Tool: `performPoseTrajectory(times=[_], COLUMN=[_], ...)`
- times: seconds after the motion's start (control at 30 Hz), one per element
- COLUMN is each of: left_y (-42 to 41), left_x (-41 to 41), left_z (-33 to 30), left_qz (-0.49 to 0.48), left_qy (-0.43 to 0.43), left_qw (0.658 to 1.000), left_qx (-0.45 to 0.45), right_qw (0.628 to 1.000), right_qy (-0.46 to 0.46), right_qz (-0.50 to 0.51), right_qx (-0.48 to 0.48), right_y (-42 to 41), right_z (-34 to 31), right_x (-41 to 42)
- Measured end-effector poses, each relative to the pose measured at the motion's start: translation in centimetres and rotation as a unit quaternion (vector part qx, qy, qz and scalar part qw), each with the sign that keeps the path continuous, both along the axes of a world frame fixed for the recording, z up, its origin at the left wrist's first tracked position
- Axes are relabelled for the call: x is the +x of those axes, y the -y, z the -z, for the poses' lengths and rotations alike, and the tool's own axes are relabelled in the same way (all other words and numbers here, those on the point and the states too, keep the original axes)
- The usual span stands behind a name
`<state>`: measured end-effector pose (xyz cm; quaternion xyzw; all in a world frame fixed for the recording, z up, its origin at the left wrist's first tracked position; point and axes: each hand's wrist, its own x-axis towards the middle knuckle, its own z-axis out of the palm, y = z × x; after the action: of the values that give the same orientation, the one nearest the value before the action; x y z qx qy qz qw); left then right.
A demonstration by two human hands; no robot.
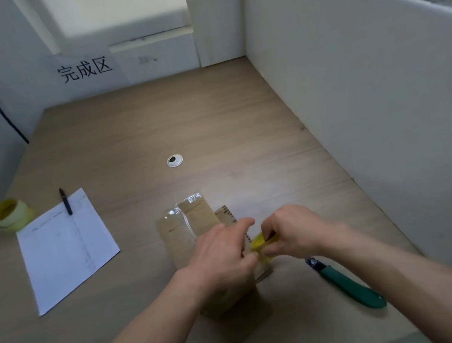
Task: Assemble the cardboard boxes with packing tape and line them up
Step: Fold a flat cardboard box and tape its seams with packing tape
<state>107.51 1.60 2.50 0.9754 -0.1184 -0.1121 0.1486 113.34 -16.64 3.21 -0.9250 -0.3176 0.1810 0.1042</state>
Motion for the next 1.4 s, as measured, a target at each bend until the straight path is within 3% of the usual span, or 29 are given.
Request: performPoseTrajectory(times=[0.2, 0.43, 0.5, 0.57, 0.6, 0.67, 0.73, 0.83, 0.9, 1.0, 1.17, 1.27, 1.4], left_y=[1.5, 2.1, 2.0, 1.7, 1.6, 1.5, 1.5, 1.3, 1.2, 1.2, 1.1, 1.1, 1.1], left_x=[2.5, 4.1, 3.9, 3.5, 3.4, 3.0, 2.8, 2.3, 1.7, 1.0, 1.7, 2.8, 3.7], left_z=[-1.2, -1.0, -0.6, -0.1, 0.0, 0.1, 0.1, 0.1, 0.1, 0.3, 0.0, -0.1, 0.0], left_qz=[0.027, 0.012, -0.007, -0.023, -0.028, -0.04, -0.048, -0.056, -0.071, -0.098, -0.145, -0.153, -0.14], left_qy=[-0.046, -0.105, -0.088, -0.079, -0.075, -0.067, -0.062, -0.048, -0.034, -0.018, -0.069, -0.106, -0.118], left_qw=[0.992, 0.989, 0.991, 0.993, 0.995, 0.996, 0.996, 0.997, 0.997, 0.995, 0.987, 0.982, 0.983], left_qx=[0.11, 0.107, 0.099, 0.079, 0.067, 0.051, 0.042, 0.029, 0.018, -0.002, -0.026, -0.028, -0.026], right_qw=[0.996, 0.984, 0.965, 0.932, 0.919, 0.92, 0.927, 0.934, 0.932, 0.911, 0.873, 0.856, 0.88], right_qy=[0.073, 0.087, 0.109, 0.159, 0.169, 0.11, 0.03, 0.007, 0.007, 0.011, 0.071, 0.081, 0.062], right_qz=[-0.016, 0.004, 0.059, 0.18, 0.252, 0.361, 0.368, 0.34, 0.357, 0.397, 0.35, 0.328, 0.286], right_qx=[0.055, 0.153, 0.229, 0.273, 0.251, 0.104, -0.069, -0.107, -0.06, 0.11, 0.333, 0.39, 0.374], right_y=[-0.3, 1.0, 2.0, 4.0, 5.4, 8.2, 10.3, 11.7, 11.7, 10.7, 8.6, 8.3, 7.0], right_z=[0.9, 3.0, 3.5, 4.6, 5.4, 7.4, 9.7, 12.1, 12.8, 11.9, 6.2, 4.1, 3.5], right_x=[0.4, -1.0, -2.3, -4.0, -4.9, -7.2, -9.8, -12.7, -13.3, -13.3, -13.9, -14.8, -15.0])
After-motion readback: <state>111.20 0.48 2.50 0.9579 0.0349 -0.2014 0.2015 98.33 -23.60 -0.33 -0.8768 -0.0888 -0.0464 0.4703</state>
